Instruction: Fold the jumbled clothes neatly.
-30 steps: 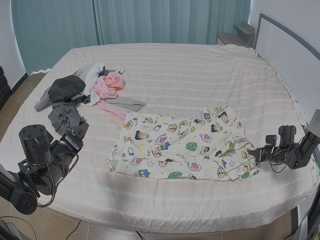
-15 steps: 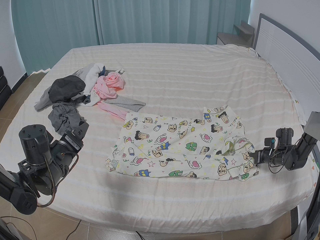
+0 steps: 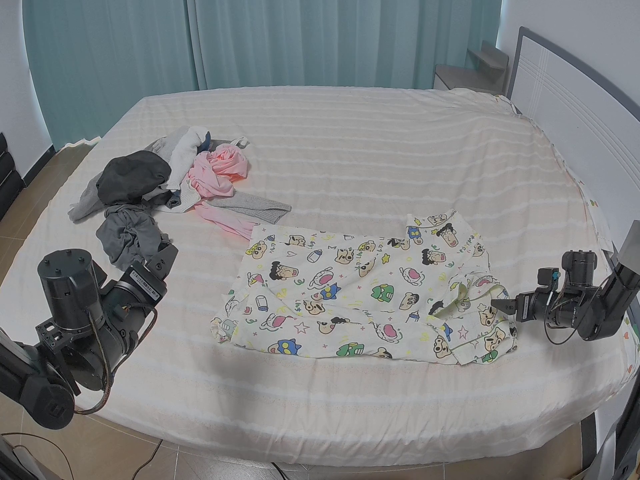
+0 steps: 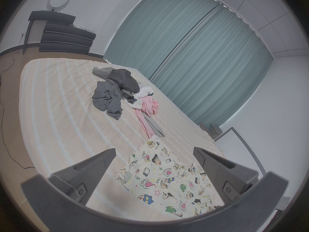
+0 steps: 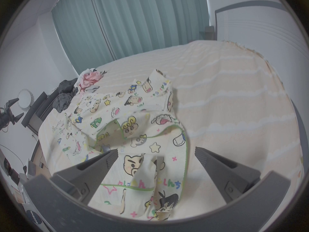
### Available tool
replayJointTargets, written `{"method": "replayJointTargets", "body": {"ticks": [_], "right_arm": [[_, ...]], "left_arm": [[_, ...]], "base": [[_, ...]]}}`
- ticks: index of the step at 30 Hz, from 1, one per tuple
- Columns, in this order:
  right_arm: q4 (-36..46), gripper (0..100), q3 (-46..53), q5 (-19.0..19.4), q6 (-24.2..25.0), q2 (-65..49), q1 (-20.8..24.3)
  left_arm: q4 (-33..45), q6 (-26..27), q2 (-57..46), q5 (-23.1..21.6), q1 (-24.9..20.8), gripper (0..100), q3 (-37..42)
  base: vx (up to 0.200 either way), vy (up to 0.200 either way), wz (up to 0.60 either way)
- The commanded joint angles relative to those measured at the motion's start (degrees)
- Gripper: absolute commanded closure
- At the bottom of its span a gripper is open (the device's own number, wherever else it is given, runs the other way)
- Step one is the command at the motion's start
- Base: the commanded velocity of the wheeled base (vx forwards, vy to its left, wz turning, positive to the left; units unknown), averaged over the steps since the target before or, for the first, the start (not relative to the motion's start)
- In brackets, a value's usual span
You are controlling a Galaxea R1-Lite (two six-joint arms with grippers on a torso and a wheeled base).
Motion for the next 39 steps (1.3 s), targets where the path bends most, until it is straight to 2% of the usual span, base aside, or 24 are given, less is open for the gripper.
{"method": "replayJointTargets", "body": {"ticks": [1, 9, 14, 20, 25, 31, 39], "right_arm": [[-2.42, 0, 4.61, 0.01, -0.06, -6.63, 0.69], [-7.52, 0, 14.45, -0.08, 0.64, -13.66, 0.16], [-12.53, 0, 22.54, -0.08, 3.72, -18.49, -0.80], [-15.08, 0, 28.17, 0.01, 4.33, -19.99, 1.57], [-15.78, 0, 30.71, 0.10, 4.33, -19.81, 2.36], [-17.63, 0, 32.30, 0.19, 4.42, -19.72, 2.27], [-18.95, 0, 33.53, 0.27, 4.51, -19.72, 2.10]], "left_arm": [[0.07, -0.02, 0.09, -0.12, -0.20, 0, 0.10], [0.33, -0.20, 0.00, -0.56, -4.59, 0, 1.16], [0.33, -0.37, 0.18, -1.09, -5.47, 0, 1.25], [0.33, -0.46, 0.00, -1.00, -8.20, 0, 0.81], [0.42, -0.29, 0.35, -1.26, -8.37, 0, -0.42], [4.73, 0.07, 2.46, -4.34, -8.29, 0, -3.76], [4.90, 1.12, 9.05, -4.52, -7.85, 0, -6.84]], "base": [[0.000, 0.000, 0.00], [0.000, 0.000, 0.00], [0.000, 0.000, 0.00], [0.000, 0.000, 0.00], [0.200, 0.000, 0.00], [0.200, 0.000, 0.00], [0.200, 0.000, 0.00]]}}
